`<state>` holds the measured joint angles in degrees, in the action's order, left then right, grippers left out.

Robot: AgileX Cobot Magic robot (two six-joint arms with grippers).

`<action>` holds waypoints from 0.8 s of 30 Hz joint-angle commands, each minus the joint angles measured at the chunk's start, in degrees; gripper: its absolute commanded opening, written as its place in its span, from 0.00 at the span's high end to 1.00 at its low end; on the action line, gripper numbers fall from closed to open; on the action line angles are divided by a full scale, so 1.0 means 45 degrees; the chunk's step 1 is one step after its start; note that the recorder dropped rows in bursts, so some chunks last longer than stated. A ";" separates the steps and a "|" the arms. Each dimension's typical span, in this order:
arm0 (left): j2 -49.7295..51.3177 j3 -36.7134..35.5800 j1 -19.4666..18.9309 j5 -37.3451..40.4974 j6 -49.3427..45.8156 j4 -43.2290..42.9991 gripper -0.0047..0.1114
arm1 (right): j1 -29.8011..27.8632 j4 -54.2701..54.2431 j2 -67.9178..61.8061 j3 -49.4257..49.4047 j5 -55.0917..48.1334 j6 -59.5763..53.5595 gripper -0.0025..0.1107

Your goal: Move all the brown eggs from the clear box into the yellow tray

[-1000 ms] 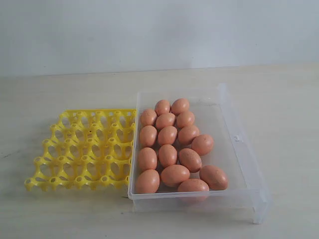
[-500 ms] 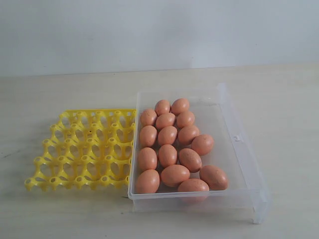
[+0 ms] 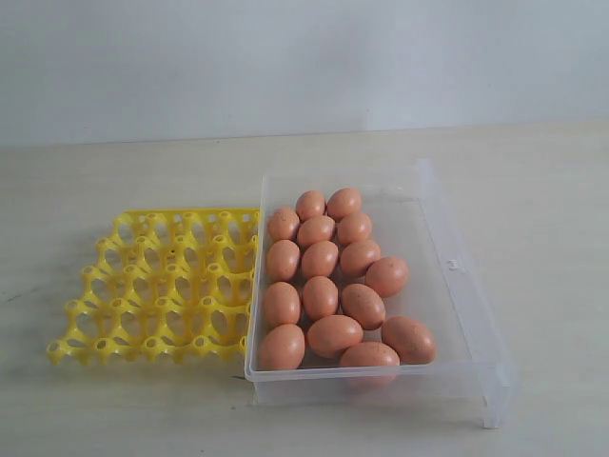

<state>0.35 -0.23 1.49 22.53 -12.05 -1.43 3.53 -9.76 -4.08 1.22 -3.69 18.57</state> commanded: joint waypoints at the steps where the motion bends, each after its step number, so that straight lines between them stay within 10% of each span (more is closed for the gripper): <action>1: -0.0077 0.0051 0.0076 -0.0058 0.0072 0.0001 0.96 | -0.0050 0.0844 -0.2502 0.1835 -0.0982 0.0532 0.98; 5: -0.0077 0.0051 0.0076 -0.0058 0.0072 0.0001 0.96 | 0.0451 0.2170 -0.6292 0.4613 -0.3118 0.0076 0.98; 10: -0.0077 0.0051 0.0076 -0.0058 0.0072 0.0001 0.96 | 0.4105 0.2334 -1.2561 0.9885 -0.6347 -0.5647 0.98; 24: -0.0077 0.0051 0.0076 -0.0058 0.0072 0.0001 0.96 | 0.6784 0.4216 -1.9736 1.4785 -0.8208 -1.1756 0.98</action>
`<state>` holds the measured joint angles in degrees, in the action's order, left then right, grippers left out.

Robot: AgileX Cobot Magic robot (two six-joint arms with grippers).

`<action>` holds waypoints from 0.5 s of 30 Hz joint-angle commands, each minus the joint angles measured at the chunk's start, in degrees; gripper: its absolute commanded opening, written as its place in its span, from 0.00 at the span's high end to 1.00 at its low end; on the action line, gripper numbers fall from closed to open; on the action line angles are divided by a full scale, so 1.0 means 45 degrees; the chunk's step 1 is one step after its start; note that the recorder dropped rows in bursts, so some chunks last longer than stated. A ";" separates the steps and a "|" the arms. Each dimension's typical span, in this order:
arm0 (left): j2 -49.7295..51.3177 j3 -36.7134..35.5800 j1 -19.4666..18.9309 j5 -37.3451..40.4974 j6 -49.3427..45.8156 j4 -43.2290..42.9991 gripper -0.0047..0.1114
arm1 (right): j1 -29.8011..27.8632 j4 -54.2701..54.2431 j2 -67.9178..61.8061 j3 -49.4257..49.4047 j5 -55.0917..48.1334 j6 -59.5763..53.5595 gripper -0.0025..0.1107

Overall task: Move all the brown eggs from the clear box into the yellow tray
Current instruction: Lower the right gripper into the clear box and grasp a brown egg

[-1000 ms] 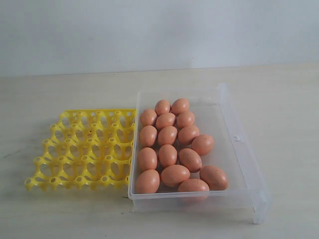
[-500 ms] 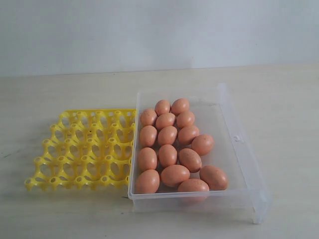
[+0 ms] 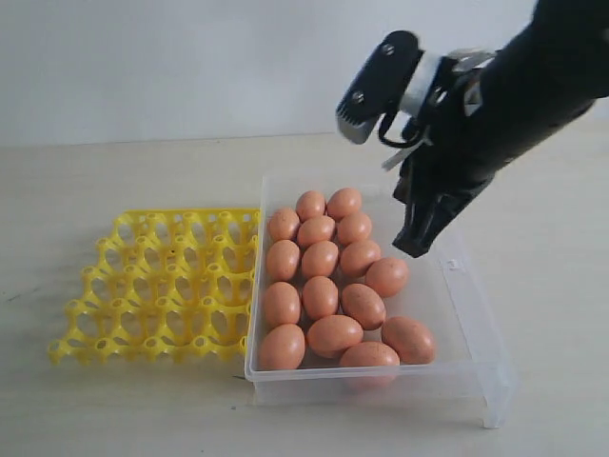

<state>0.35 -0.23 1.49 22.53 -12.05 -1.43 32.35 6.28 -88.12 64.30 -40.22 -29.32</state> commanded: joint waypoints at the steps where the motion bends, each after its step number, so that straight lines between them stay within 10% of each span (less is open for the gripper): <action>1: -0.0077 0.0051 0.0076 -0.0058 0.0072 0.0001 0.96 | 0.0439 0.0832 -0.1325 0.0946 -0.0091 -0.1229 0.97; 15: -0.0077 0.0051 0.0076 -0.0058 0.0072 0.0001 0.96 | 0.0576 0.1917 -0.3368 0.1391 -0.0531 -0.2590 0.45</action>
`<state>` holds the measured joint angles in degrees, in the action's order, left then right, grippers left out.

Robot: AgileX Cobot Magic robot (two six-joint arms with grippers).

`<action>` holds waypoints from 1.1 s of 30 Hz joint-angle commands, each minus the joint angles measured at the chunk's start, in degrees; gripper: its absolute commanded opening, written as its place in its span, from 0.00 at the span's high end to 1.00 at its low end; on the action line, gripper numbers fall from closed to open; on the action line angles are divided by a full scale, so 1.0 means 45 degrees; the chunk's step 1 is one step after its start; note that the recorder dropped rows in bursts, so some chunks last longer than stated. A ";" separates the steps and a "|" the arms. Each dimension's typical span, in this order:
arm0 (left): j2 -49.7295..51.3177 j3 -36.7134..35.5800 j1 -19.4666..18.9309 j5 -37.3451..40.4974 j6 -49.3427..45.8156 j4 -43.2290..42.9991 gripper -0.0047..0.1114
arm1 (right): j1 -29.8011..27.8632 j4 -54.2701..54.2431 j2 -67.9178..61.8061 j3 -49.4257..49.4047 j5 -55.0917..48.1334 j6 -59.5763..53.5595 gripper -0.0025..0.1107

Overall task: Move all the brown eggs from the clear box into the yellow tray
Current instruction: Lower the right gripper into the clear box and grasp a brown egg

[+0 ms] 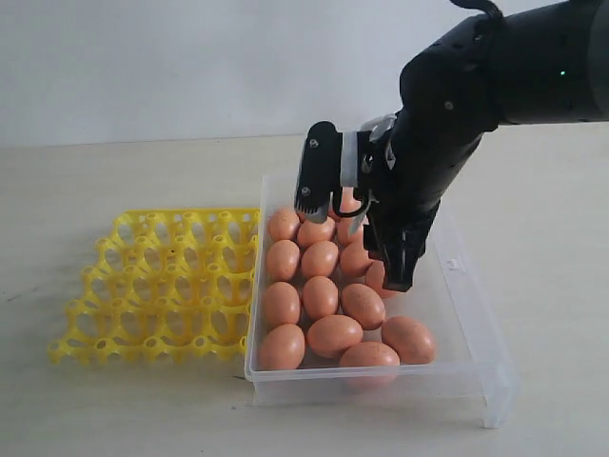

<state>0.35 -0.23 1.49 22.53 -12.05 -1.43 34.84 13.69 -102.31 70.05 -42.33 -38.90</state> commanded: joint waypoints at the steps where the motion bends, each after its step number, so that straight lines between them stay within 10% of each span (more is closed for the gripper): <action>1: -0.0077 0.0051 0.0076 -0.0058 0.0072 0.0001 0.96 | 0.0025 0.0392 -0.0279 0.0113 -0.0061 -0.0461 0.45; 33: -0.0077 0.0051 0.0076 -0.0058 0.0072 0.0001 0.96 | -0.0434 0.0731 -0.2215 0.0113 0.0226 -0.4411 0.42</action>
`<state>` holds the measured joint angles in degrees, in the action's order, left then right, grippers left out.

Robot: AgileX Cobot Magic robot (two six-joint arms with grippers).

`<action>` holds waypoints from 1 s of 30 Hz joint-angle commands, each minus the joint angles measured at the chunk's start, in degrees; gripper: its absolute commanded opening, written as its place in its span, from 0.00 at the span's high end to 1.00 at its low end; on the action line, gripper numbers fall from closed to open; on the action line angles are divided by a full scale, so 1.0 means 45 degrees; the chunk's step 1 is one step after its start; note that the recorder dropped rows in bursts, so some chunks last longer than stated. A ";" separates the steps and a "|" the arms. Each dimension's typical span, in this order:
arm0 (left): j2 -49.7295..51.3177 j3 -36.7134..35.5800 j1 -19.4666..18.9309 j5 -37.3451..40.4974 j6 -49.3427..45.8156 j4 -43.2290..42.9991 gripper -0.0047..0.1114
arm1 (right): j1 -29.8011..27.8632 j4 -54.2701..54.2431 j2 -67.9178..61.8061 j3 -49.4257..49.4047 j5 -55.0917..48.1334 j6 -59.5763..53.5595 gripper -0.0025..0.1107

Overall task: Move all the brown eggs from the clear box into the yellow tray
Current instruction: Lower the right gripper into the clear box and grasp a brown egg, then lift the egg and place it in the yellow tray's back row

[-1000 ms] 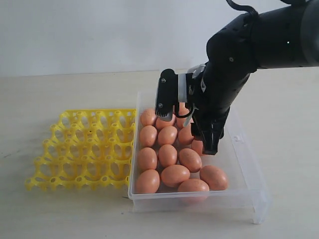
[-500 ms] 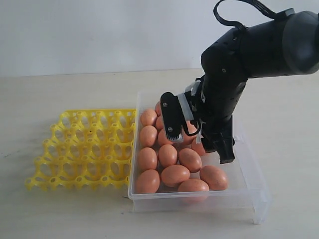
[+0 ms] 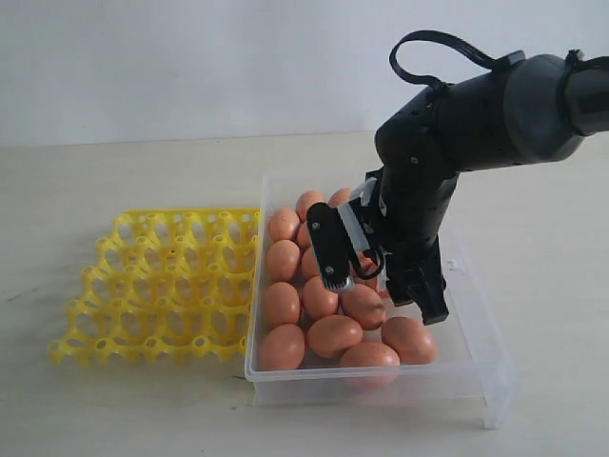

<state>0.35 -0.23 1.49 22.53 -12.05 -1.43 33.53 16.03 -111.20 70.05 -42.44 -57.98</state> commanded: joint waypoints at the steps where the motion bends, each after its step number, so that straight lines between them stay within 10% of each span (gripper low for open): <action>1: -0.0077 0.0051 0.0076 -0.0058 0.0072 0.0001 0.96 | -0.0174 0.0236 -0.0324 0.0113 0.0385 -0.0171 0.42; 11: -0.0077 0.0051 0.0076 -0.0058 0.0072 0.0001 0.96 | -0.0325 0.0618 -0.1028 0.0168 0.1113 -0.0204 0.47; 17: -0.0077 0.0051 0.0076 -0.0058 0.0072 0.0001 0.96 | -0.0325 0.0566 -0.0930 0.0168 0.1112 -0.0066 0.98; 30: -0.0077 0.0051 0.0076 -0.0058 0.0072 0.0001 0.96 | -0.0325 -0.0503 0.2165 0.0128 0.5503 0.7088 0.98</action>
<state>0.35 -0.23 1.49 22.53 -12.05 -1.43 32.27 16.89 -104.81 70.43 -27.40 -33.59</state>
